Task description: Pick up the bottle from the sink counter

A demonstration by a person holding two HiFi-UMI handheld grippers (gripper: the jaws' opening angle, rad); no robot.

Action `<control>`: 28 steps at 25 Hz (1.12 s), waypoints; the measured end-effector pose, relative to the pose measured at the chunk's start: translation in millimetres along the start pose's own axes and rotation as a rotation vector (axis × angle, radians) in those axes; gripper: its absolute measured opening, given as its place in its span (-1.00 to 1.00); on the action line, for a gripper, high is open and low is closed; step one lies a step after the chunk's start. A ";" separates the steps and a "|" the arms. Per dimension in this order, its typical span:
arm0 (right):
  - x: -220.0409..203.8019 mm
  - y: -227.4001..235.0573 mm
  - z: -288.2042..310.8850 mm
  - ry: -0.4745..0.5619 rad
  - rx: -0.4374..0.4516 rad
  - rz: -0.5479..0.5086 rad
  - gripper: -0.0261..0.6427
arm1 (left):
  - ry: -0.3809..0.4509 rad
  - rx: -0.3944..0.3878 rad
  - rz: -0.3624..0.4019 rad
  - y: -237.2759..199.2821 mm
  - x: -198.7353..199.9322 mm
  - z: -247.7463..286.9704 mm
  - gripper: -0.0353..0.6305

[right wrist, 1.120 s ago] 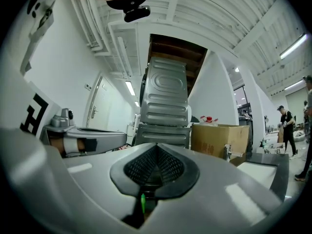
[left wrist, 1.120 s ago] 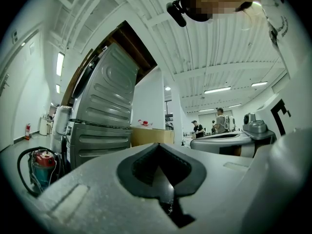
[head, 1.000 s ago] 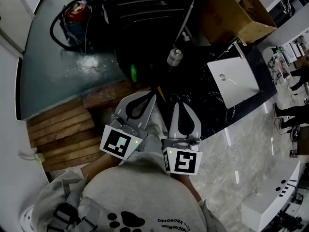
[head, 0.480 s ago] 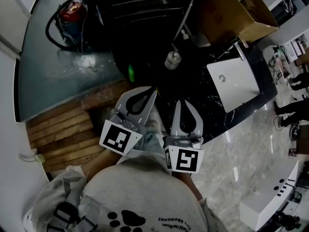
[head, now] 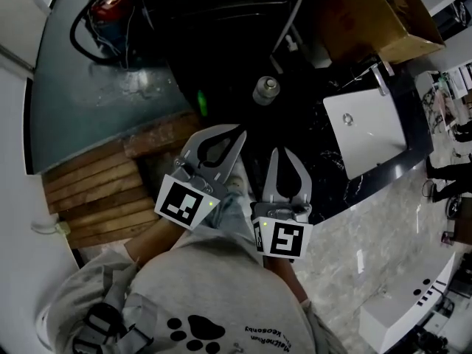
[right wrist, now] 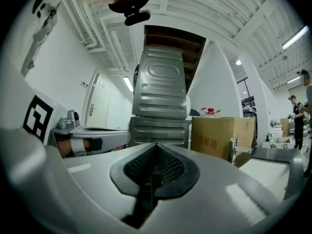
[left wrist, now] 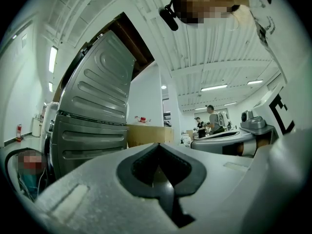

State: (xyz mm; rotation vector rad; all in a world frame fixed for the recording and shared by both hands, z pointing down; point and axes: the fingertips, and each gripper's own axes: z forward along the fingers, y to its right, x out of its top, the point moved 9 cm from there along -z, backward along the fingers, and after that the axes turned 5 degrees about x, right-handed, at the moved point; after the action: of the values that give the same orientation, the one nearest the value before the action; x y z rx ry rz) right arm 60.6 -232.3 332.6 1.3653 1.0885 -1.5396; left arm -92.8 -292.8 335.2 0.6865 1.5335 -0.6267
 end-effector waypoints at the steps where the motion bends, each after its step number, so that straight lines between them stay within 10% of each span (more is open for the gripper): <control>1: -2.9 3.3 3.0 0.000 0.003 -0.005 -0.92 | -0.002 -0.001 0.004 -0.7 -2.7 4.4 -0.88; 28: -56.6 59.3 64.0 -0.071 0.015 0.073 -0.92 | -0.146 0.013 -0.026 -18.4 -78.8 94.5 -0.70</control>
State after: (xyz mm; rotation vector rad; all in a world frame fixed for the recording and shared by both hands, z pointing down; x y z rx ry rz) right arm 102.5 -310.8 386.5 1.3357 0.9755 -1.5340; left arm -39.8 -379.6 406.9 0.6185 1.4062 -0.6922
